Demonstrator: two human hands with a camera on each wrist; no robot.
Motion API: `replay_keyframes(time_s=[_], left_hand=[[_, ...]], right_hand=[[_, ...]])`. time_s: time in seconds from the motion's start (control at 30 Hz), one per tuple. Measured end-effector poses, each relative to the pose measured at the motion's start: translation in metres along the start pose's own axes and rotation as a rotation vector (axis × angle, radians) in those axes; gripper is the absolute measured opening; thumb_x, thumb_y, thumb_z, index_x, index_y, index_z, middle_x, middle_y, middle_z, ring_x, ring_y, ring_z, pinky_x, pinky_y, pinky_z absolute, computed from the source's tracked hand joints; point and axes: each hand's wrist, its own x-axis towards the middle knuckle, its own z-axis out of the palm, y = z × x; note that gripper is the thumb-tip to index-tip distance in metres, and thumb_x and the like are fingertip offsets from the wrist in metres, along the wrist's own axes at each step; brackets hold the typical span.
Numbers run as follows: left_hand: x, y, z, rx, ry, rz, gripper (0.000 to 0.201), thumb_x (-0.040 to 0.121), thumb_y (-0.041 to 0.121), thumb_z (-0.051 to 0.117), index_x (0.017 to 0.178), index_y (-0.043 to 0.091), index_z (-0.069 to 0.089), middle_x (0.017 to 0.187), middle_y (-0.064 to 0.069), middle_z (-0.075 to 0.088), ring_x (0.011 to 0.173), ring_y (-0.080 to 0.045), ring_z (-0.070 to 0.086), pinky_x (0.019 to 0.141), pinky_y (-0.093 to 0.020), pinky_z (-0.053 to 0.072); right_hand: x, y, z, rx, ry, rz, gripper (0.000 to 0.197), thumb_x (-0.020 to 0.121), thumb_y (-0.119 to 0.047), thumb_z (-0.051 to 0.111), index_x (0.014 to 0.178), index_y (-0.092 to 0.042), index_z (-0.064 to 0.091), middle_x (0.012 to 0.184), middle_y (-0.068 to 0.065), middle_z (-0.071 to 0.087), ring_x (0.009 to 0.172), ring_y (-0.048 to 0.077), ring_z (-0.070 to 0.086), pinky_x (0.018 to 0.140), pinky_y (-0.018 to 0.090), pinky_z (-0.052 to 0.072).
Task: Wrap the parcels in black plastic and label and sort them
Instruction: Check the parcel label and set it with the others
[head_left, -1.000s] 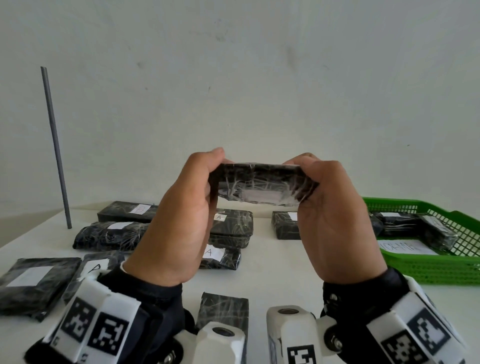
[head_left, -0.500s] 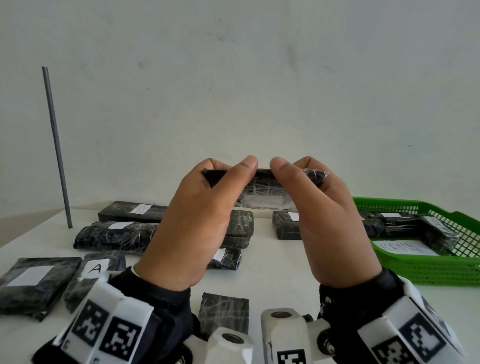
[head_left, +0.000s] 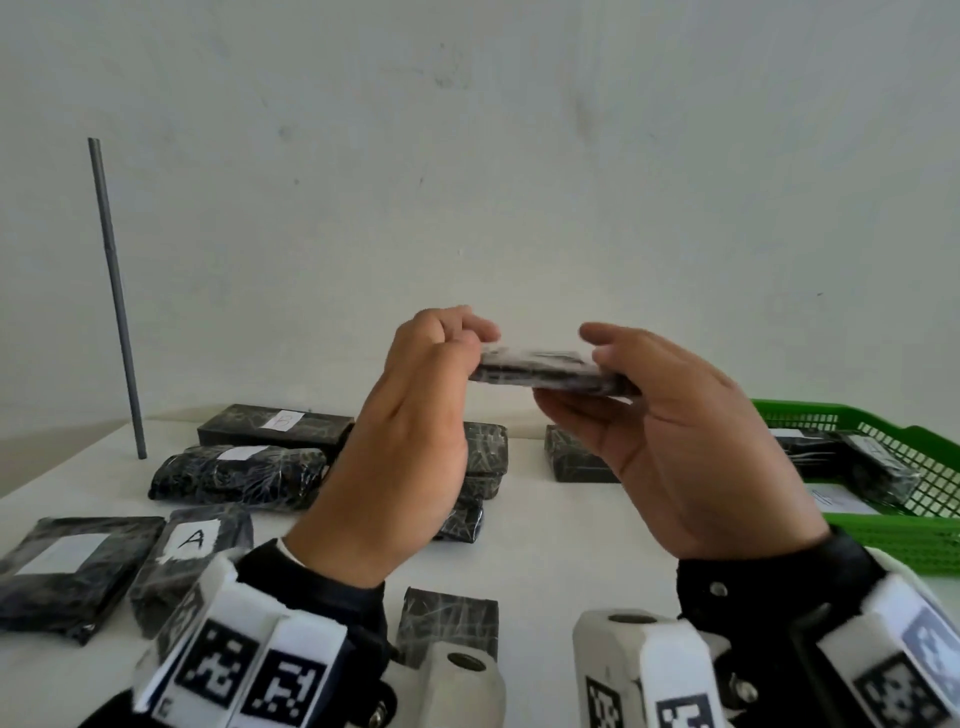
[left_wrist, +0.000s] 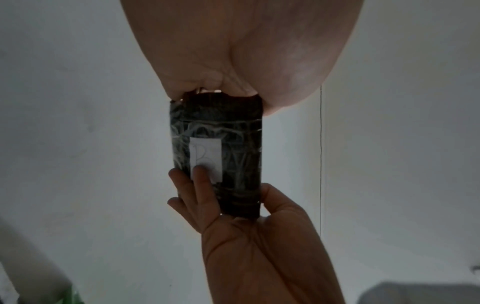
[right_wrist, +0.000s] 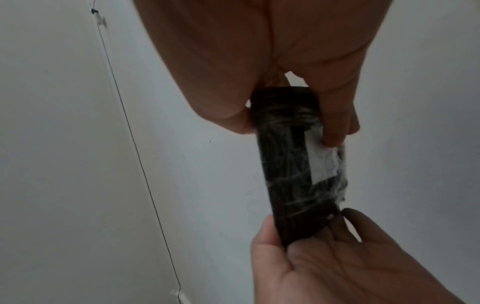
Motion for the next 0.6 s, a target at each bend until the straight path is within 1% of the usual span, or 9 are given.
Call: replay_keyframes(time_s=[0.07, 0.17, 0.2, 0.27, 0.33, 0.4, 0.47, 0.53, 0.6], left_hand=[[0.000, -0.002, -0.001, 0.063, 0.004, -0.044, 0.038, 0.101, 0.037, 0.046, 0.136, 0.027, 0.057, 0.120, 0.022, 0.062, 0.111, 0.006, 0.057, 0.099, -0.015, 0.046], [0.004, -0.004, -0.007, -0.039, 0.069, -0.180, 0.060, 0.089, 0.044, 0.064, 0.147, 0.033, 0.050, 0.109, 0.027, 0.072, 0.103, -0.001, 0.069, 0.104, -0.048, 0.054], [0.005, -0.004, -0.010, -0.066, 0.095, -0.188, 0.061, 0.090, 0.044, 0.070, 0.147, 0.031, 0.051, 0.111, 0.026, 0.073, 0.106, -0.002, 0.070, 0.103, -0.049, 0.055], [0.008, -0.003, -0.014, -0.099, 0.092, -0.190, 0.045, 0.097, 0.035, 0.069, 0.140, 0.024, 0.060, 0.111, 0.014, 0.077, 0.109, -0.009, 0.072, 0.102, -0.049, 0.056], [0.008, -0.002, -0.016, -0.095, 0.064, -0.154, 0.024, 0.101, 0.023, 0.061, 0.124, 0.020, 0.071, 0.109, 0.004, 0.079, 0.107, -0.015, 0.074, 0.101, -0.050, 0.056], [0.008, -0.002, -0.016, -0.053, 0.020, -0.110, 0.022, 0.104, 0.017, 0.056, 0.115, 0.026, 0.073, 0.108, 0.004, 0.080, 0.107, -0.014, 0.075, 0.103, -0.048, 0.054], [0.007, -0.003, -0.014, -0.047, -0.030, -0.083, 0.026, 0.106, 0.014, 0.055, 0.115, 0.032, 0.072, 0.113, 0.008, 0.079, 0.112, -0.011, 0.072, 0.109, -0.046, 0.049], [0.007, -0.002, -0.011, -0.140, -0.053, -0.058, 0.021, 0.098, 0.023, 0.061, 0.112, 0.031, 0.074, 0.118, 0.002, 0.077, 0.119, -0.017, 0.069, 0.113, -0.051, 0.044], [0.007, 0.002, -0.010, -0.287, -0.066, -0.050, 0.038, 0.088, 0.036, 0.060, 0.118, 0.017, 0.072, 0.126, -0.013, 0.073, 0.126, -0.030, 0.064, 0.115, -0.058, 0.041]], right_hand=[[0.002, -0.002, -0.006, -0.033, -0.032, -0.002, 0.033, 0.100, 0.006, 0.053, 0.130, -0.007, 0.058, 0.081, 0.003, 0.079, 0.083, 0.018, 0.076, 0.082, 0.031, 0.065], [0.004, -0.006, -0.015, -0.162, -0.095, -0.063, 0.072, 0.096, 0.016, 0.053, 0.152, -0.026, 0.036, 0.091, 0.007, 0.079, 0.078, 0.019, 0.073, 0.070, 0.026, 0.060], [0.004, -0.007, -0.018, -0.181, -0.120, -0.076, 0.080, 0.096, 0.019, 0.051, 0.154, -0.032, 0.030, 0.090, 0.005, 0.079, 0.077, 0.017, 0.074, 0.068, 0.024, 0.060], [0.006, -0.006, -0.022, -0.300, -0.133, -0.103, 0.072, 0.094, 0.018, 0.054, 0.149, -0.027, 0.039, 0.091, 0.002, 0.081, 0.080, 0.017, 0.077, 0.072, 0.030, 0.063], [0.007, -0.002, -0.023, -0.542, -0.136, -0.173, 0.051, 0.088, 0.005, 0.062, 0.125, -0.029, 0.064, 0.100, 0.000, 0.081, 0.095, 0.029, 0.078, 0.089, 0.053, 0.063], [0.004, 0.000, -0.018, -0.670, -0.121, -0.207, 0.043, 0.085, 0.002, 0.062, 0.112, -0.031, 0.069, 0.107, -0.001, 0.080, 0.106, 0.036, 0.073, 0.097, 0.065, 0.055], [0.002, 0.000, -0.015, -0.606, -0.126, -0.208, 0.038, 0.089, 0.002, 0.060, 0.111, -0.028, 0.070, 0.109, -0.001, 0.079, 0.110, 0.032, 0.072, 0.097, 0.057, 0.056], [-0.001, 0.000, -0.010, -0.428, -0.164, -0.188, 0.016, 0.091, -0.016, 0.065, 0.104, -0.023, 0.070, 0.109, -0.003, 0.079, 0.111, 0.020, 0.072, 0.099, 0.043, 0.050], [-0.004, 0.000, -0.001, -0.344, -0.189, -0.162, 0.039, 0.087, -0.050, 0.071, 0.113, -0.021, 0.070, 0.122, -0.003, 0.075, 0.122, 0.016, 0.067, 0.111, 0.047, 0.043]])
